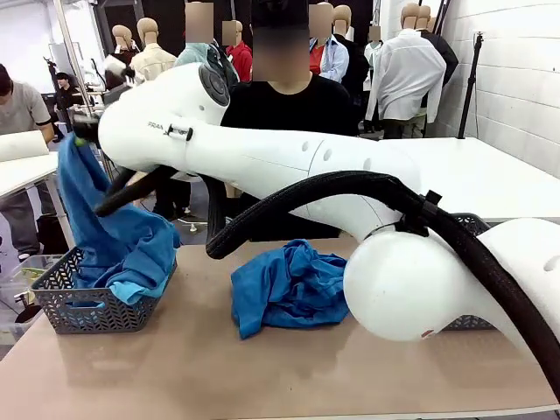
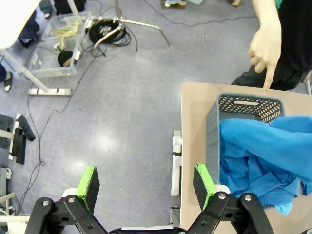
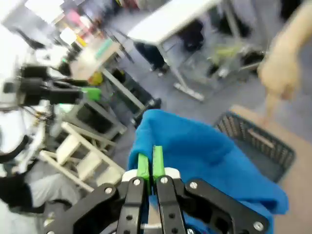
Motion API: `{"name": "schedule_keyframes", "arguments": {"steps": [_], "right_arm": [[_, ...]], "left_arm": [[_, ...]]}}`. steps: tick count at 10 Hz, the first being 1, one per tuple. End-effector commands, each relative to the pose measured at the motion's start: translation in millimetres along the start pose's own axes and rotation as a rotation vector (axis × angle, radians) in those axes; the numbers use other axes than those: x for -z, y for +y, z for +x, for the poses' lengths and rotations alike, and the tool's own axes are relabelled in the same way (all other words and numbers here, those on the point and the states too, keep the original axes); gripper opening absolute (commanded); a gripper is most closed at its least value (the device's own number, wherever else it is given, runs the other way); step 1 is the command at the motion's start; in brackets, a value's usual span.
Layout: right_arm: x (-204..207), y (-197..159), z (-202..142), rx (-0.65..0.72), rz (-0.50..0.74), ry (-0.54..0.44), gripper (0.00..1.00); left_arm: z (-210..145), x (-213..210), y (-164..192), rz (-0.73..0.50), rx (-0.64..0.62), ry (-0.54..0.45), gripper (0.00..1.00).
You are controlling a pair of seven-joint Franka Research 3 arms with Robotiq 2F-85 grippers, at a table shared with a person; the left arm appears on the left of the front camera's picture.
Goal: Sort the tops and bottoms.
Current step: Sort the clothes according to human instructions.
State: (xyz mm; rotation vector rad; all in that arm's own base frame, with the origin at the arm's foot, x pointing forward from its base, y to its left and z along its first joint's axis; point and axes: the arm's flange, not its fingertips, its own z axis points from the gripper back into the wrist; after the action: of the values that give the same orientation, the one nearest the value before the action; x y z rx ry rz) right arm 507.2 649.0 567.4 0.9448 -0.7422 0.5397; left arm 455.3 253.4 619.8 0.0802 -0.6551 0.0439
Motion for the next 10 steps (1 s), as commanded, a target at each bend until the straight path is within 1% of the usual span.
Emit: {"name": "schedule_keyframes", "arguments": {"steps": [1,2,3,8,9,10], "right_arm": [[114.5,1.6,85.7,0.072,-0.154,0.131,0.00],[110.2,-3.4,75.7,0.103,-0.190,0.160,0.00],[10.2,-23.1,-9.6,0.035,-0.082,0.079,0.00],[10.2,-23.1,-9.6,0.035,-0.082,0.079,0.00],[8.4,-20.2,-7.6,0.042,-0.109,0.080,0.00],[59.2,-38.0,11.1,0.052,-0.049,0.300,0.00]], "left_arm": [[-2.2,-0.9,2.2,0.010,0.013,0.005,1.00],[-2.2,-0.9,2.2,0.010,0.013,0.005,1.00],[-2.2,-0.9,2.2,0.010,0.013,0.005,1.00],[-2.2,-0.9,2.2,0.010,0.013,0.005,1.00],[-2.2,-0.9,2.2,0.010,0.013,0.005,1.00],[-2.2,-0.9,2.2,0.010,0.013,0.005,1.00]]}}
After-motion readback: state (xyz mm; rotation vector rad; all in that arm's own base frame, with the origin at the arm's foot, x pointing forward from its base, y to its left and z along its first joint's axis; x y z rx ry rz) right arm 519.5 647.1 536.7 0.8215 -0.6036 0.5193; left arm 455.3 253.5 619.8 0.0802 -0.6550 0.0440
